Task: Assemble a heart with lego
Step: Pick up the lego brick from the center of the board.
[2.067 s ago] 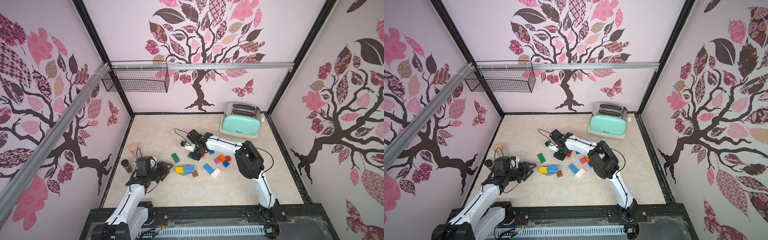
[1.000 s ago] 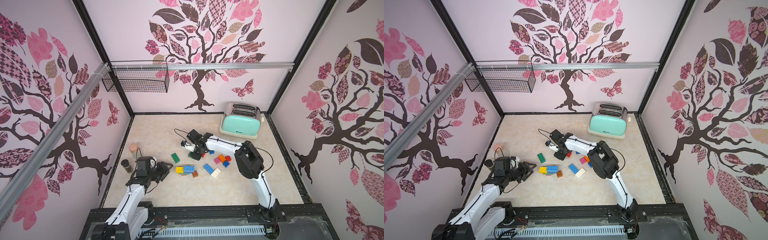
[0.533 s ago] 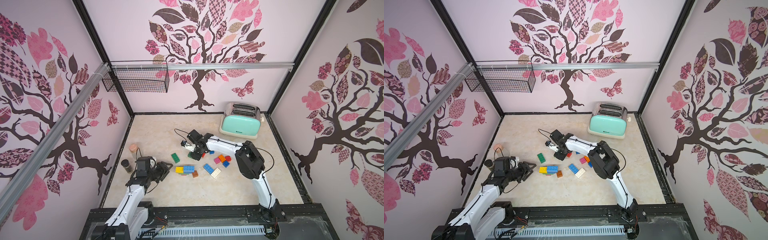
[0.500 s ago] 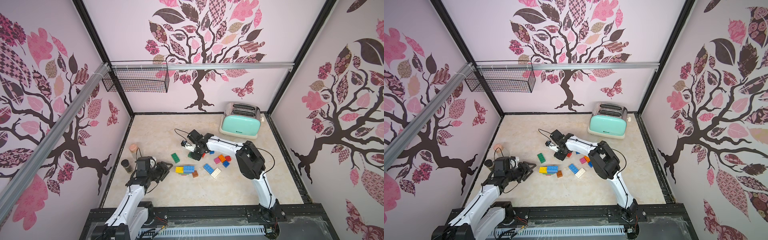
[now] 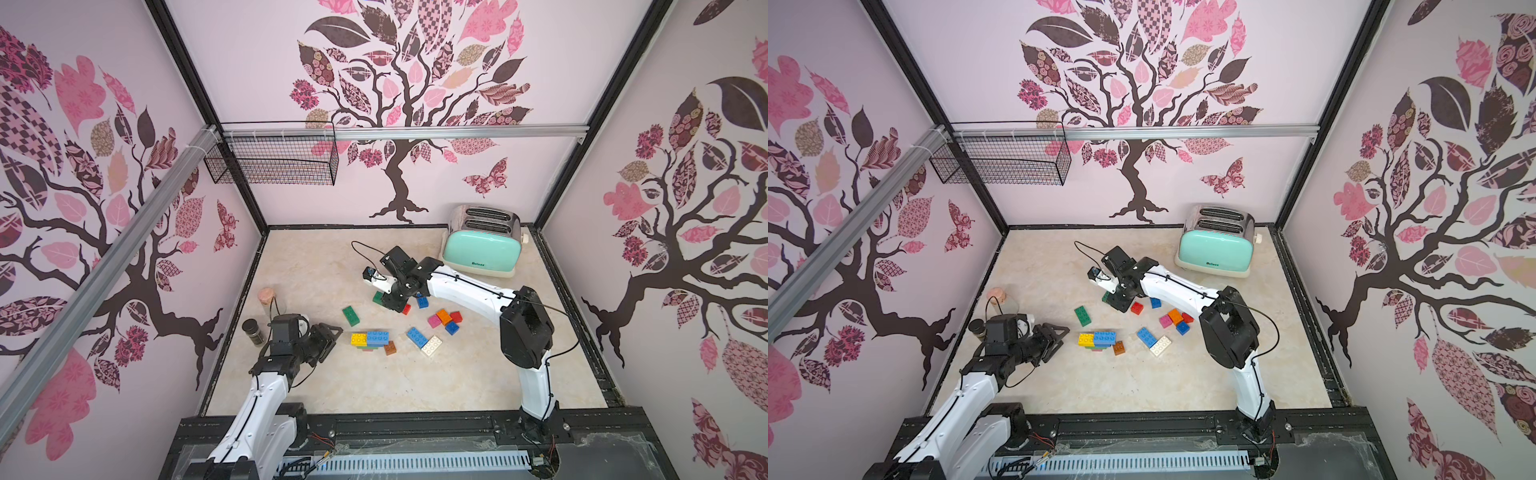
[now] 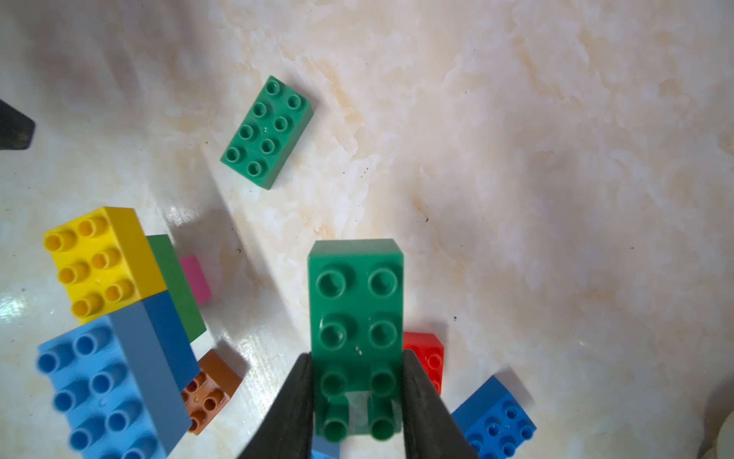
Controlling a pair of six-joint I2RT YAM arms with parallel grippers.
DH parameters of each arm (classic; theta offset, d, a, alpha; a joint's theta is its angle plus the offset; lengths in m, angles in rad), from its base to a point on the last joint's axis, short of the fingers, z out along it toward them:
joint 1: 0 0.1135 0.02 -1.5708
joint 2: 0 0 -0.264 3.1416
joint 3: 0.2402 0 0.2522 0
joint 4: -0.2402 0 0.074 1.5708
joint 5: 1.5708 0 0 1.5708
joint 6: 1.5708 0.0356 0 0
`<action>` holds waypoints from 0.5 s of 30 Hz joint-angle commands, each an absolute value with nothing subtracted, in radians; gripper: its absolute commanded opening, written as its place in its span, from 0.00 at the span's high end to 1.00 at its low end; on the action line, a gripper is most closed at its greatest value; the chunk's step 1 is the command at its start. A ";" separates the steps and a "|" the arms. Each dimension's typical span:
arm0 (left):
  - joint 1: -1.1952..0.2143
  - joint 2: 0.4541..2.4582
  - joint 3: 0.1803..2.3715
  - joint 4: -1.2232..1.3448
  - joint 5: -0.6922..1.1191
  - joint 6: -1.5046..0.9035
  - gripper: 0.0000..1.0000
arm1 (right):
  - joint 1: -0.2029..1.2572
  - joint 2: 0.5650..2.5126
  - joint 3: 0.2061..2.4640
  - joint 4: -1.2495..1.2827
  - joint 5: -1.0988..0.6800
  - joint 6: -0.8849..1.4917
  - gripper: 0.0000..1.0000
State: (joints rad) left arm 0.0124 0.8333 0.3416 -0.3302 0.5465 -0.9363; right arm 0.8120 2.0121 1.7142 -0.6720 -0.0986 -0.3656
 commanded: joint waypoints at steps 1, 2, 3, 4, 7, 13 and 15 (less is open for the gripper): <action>0.044 0.819 0.385 -0.380 0.526 -0.914 0.47 | 0.855 1.956 1.740 -0.706 -0.136 -0.385 0.67; 0.059 0.817 0.386 -0.385 0.532 -0.911 0.47 | 0.873 1.951 1.739 -0.709 -0.142 -0.393 0.67; 0.076 0.813 0.387 -0.387 0.543 -0.911 0.48 | 0.887 1.950 1.741 -0.712 -0.149 -0.402 0.67; 0.099 0.808 0.385 -0.388 0.557 -0.911 0.48 | 0.907 1.952 1.743 -0.716 -0.154 -0.412 0.67; 0.155 0.794 0.397 -0.422 0.575 -0.888 0.48 | 0.952 1.976 1.765 -0.726 -0.170 -0.427 0.67; 0.176 0.787 0.403 -0.451 0.561 -0.884 0.48 | 1.007 2.059 1.854 -0.765 -0.178 -0.425 0.67; 0.177 0.778 0.400 -0.457 0.547 -0.884 0.48 | 1.019 2.078 1.867 -0.767 -0.174 -0.423 0.67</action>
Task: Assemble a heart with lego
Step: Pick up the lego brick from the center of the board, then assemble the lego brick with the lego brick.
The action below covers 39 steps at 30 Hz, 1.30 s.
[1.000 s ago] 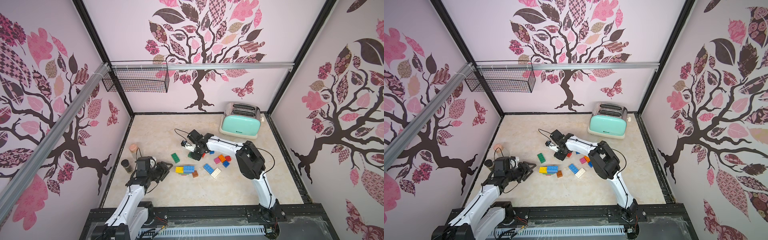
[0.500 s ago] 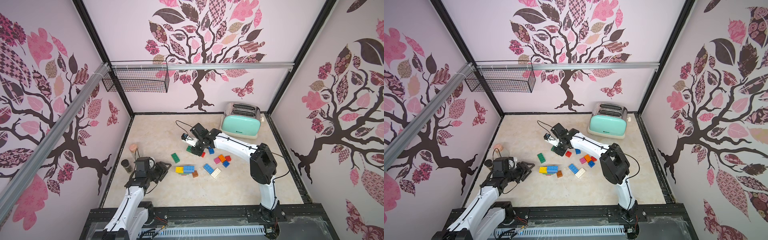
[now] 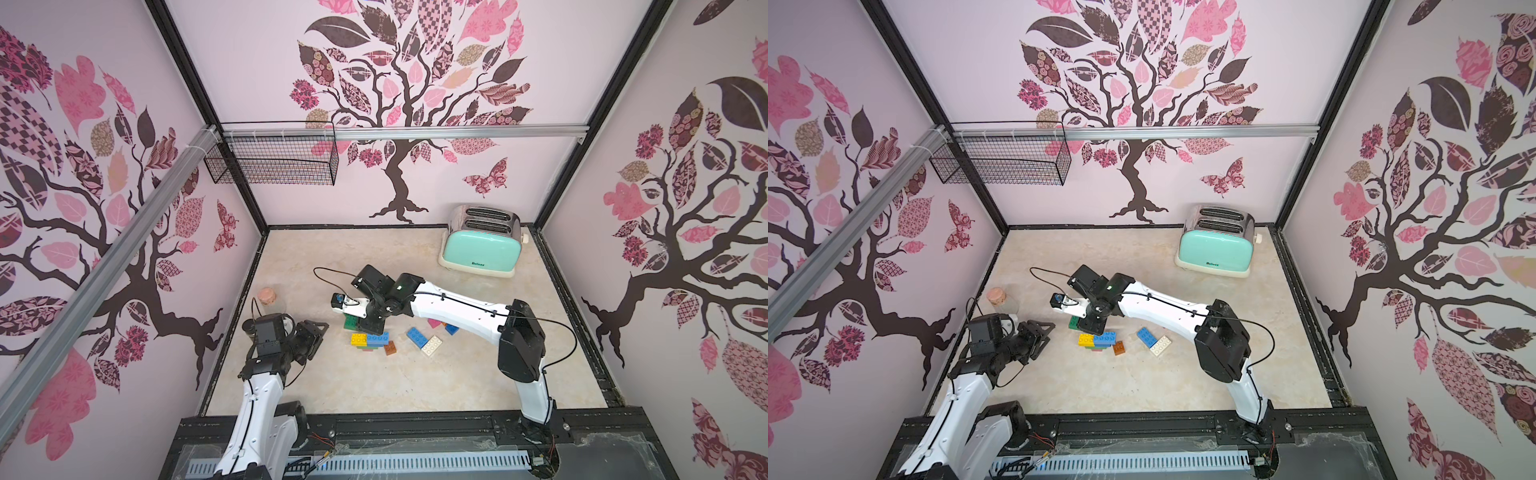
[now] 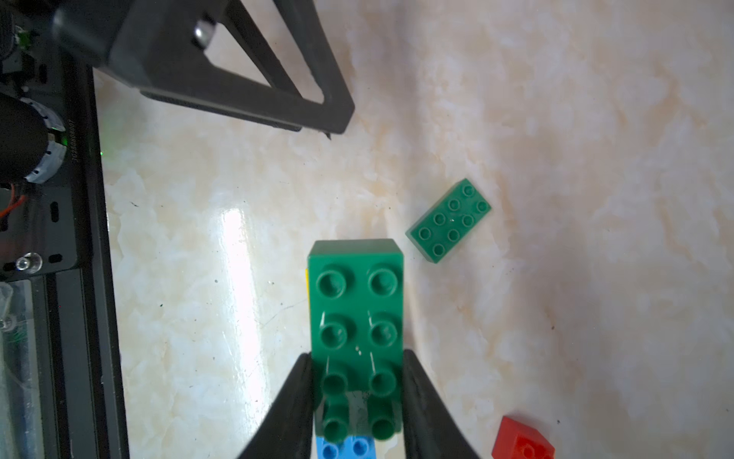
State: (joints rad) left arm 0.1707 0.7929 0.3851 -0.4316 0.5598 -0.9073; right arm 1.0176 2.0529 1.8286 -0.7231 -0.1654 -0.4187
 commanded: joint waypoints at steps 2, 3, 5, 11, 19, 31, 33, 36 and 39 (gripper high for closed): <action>0.176 0.770 0.394 -0.448 0.547 -0.890 0.48 | 1.024 2.091 1.867 -0.765 -0.184 -0.418 0.67; 0.176 0.772 0.392 -0.444 0.549 -0.891 0.48 | 1.025 2.094 1.865 -0.764 -0.184 -0.416 0.67; 0.176 0.782 0.388 -0.438 0.556 -0.891 0.48 | 1.028 2.103 1.860 -0.764 -0.180 -0.411 0.67; 0.176 0.790 0.375 -0.410 0.569 -0.901 0.48 | 1.032 2.112 1.843 -0.760 -0.158 -0.405 0.67; 0.176 0.788 0.366 -0.398 0.577 -0.908 0.48 | 1.034 2.137 1.848 -0.776 -0.163 -0.408 0.67; 0.176 0.793 0.362 -0.390 0.581 -0.909 0.48 | 1.043 2.154 1.847 -0.796 -0.157 -0.430 0.67; 0.176 0.793 0.362 -0.392 0.581 -0.910 0.48 | 1.046 2.154 1.844 -0.795 -0.156 -0.438 0.67; 0.176 0.790 0.362 -0.391 0.581 -0.910 0.48 | 1.056 2.154 1.832 -0.792 -0.138 -0.450 0.67; 0.176 0.791 0.362 -0.391 0.581 -0.910 0.48 | 1.068 2.158 1.817 -0.788 -0.095 -0.460 0.67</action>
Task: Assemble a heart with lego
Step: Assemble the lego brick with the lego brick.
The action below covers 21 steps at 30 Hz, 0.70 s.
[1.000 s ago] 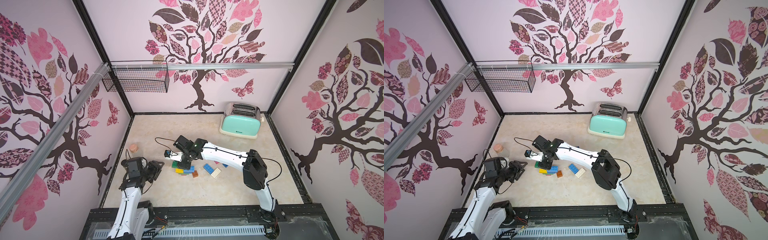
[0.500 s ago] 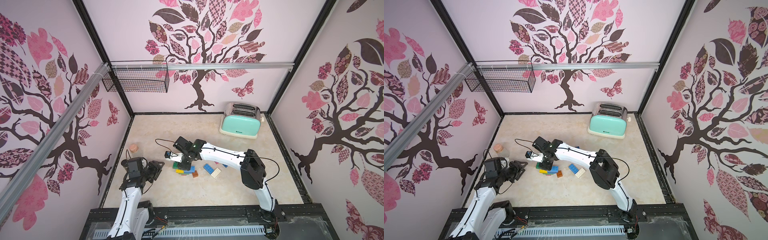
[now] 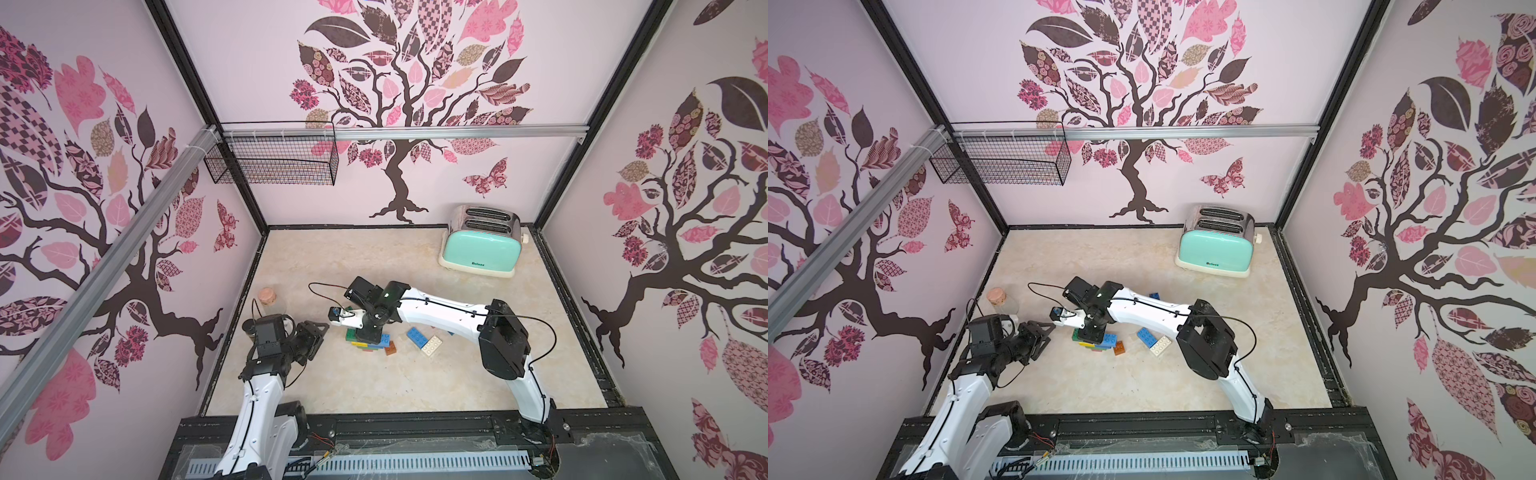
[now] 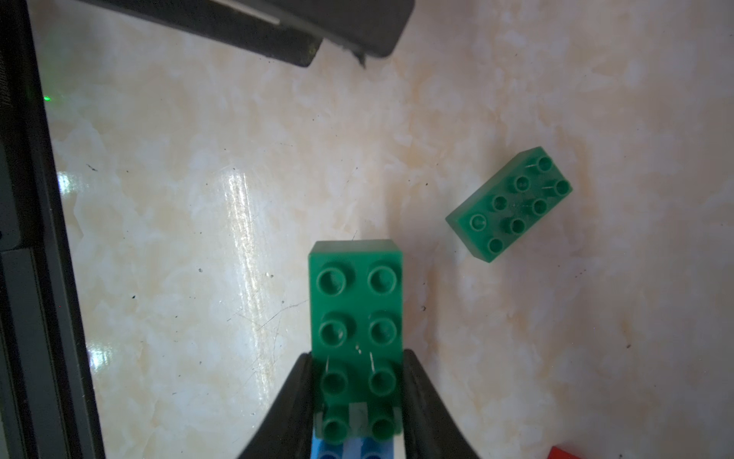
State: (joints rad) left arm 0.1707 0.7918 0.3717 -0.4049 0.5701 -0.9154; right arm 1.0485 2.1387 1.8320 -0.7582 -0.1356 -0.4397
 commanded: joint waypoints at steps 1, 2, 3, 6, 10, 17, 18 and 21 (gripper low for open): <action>0.176 0.792 0.360 -0.390 0.580 -0.910 0.48 | 1.072 2.160 1.812 -0.789 -0.079 -0.462 0.67; 0.176 0.792 0.360 -0.388 0.580 -0.910 0.48 | 1.076 2.162 1.809 -0.789 -0.067 -0.463 0.67; 0.176 0.793 0.360 -0.388 0.580 -0.908 0.48 | 1.078 2.161 1.804 -0.789 -0.059 -0.464 0.67; 0.176 0.795 0.360 -0.387 0.580 -0.908 0.48 | 1.084 2.158 1.791 -0.783 -0.040 -0.466 0.67; 0.176 0.794 0.361 -0.387 0.580 -0.908 0.48 | 1.088 2.149 1.771 -0.775 -0.010 -0.472 0.68; 0.176 0.787 0.362 -0.394 0.578 -0.908 0.48 | 1.087 2.144 1.763 -0.769 -0.028 -0.489 0.68; 0.176 0.785 0.363 -0.396 0.578 -0.908 0.48 | 1.085 2.147 1.758 -0.773 -0.039 -0.489 0.68; 0.176 0.783 0.362 -0.397 0.577 -0.908 0.48 | 1.079 2.163 1.748 -0.818 -0.095 -0.512 0.68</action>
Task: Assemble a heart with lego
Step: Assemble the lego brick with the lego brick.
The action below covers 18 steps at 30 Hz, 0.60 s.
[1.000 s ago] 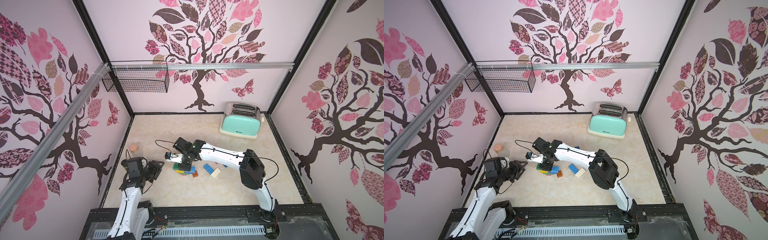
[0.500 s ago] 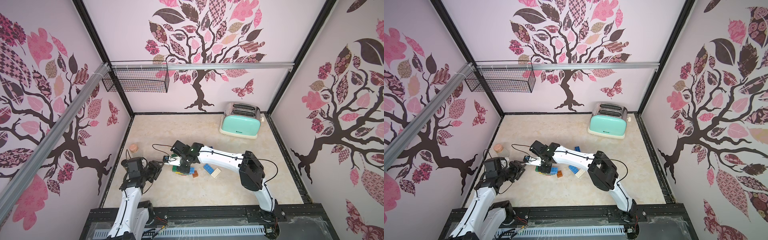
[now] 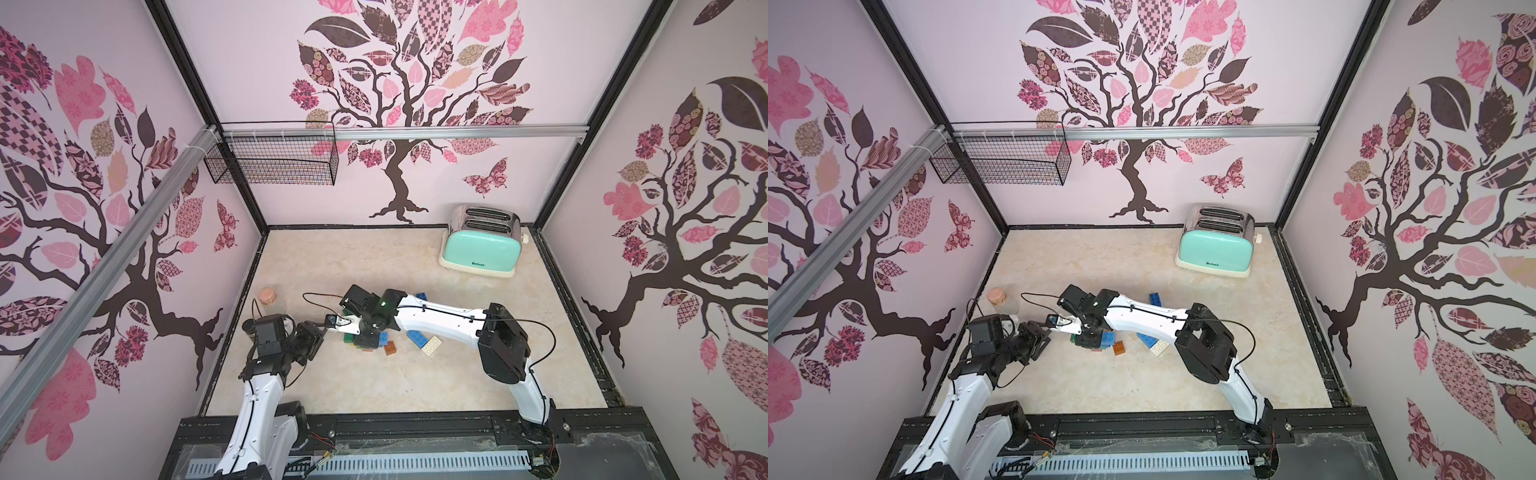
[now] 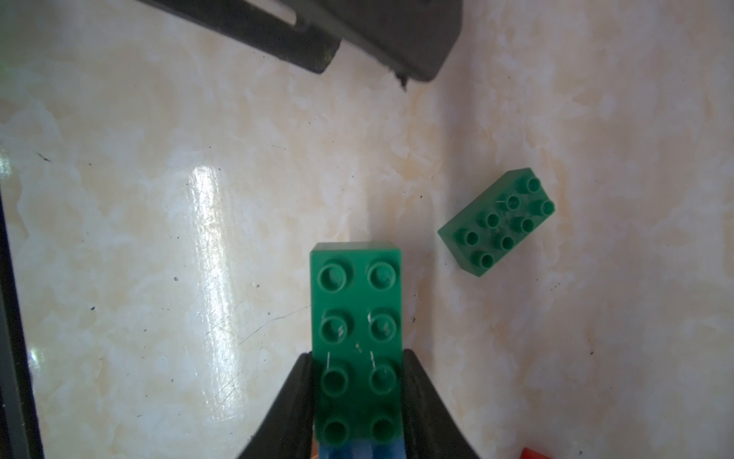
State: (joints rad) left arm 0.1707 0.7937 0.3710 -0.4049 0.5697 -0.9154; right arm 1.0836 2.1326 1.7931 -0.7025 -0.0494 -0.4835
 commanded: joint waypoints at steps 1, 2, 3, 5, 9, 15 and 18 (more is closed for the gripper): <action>0.176 0.784 0.361 -0.396 0.578 -0.908 0.48 | 1.076 2.170 1.746 -0.835 -0.112 -0.517 0.68; 0.176 0.786 0.362 -0.396 0.575 -0.907 0.48 | 1.071 2.176 1.746 -0.850 -0.128 -0.521 0.69; 0.176 0.786 0.361 -0.397 0.575 -0.907 0.48 | 1.067 2.184 1.746 -0.869 -0.147 -0.525 0.69; 0.176 0.785 0.364 -0.400 0.574 -0.907 0.48 | 1.056 2.191 1.739 -0.884 -0.164 -0.525 0.70; 0.176 0.778 0.362 -0.402 0.571 -0.908 0.48 | 1.034 2.185 1.710 -0.875 -0.176 -0.524 0.70; 0.176 0.778 0.364 -0.401 0.571 -0.907 0.48 | 1.034 2.188 1.681 -0.837 -0.110 -0.502 0.70; 0.176 0.774 0.363 -0.403 0.569 -0.907 0.48 | 1.045 2.167 1.629 -0.781 -0.047 -0.503 0.70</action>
